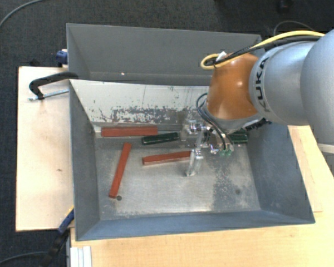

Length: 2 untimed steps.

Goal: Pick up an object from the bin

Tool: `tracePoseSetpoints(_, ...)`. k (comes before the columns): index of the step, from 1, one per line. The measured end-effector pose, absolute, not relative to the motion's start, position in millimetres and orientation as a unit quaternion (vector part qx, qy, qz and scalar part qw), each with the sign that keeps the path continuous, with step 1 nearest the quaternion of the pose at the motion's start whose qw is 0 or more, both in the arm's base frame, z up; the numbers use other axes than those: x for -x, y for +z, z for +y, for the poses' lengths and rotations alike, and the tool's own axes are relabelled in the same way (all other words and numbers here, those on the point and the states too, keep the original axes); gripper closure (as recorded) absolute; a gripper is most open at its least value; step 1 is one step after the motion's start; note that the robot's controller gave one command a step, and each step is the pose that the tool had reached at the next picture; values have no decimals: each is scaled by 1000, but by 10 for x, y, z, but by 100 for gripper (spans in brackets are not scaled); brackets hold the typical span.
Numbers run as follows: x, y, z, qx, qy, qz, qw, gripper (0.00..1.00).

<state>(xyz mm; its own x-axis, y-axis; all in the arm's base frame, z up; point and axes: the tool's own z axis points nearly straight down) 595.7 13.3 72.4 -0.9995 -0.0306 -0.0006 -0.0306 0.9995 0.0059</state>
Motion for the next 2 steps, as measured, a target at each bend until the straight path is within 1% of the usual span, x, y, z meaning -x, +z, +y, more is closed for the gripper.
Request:
tracePoseSetpoints(1,-5957,722,70,12,1,1000,0,100)
tracePoseSetpoints(2,-5903,2179,257,5,1,1000,7,100)
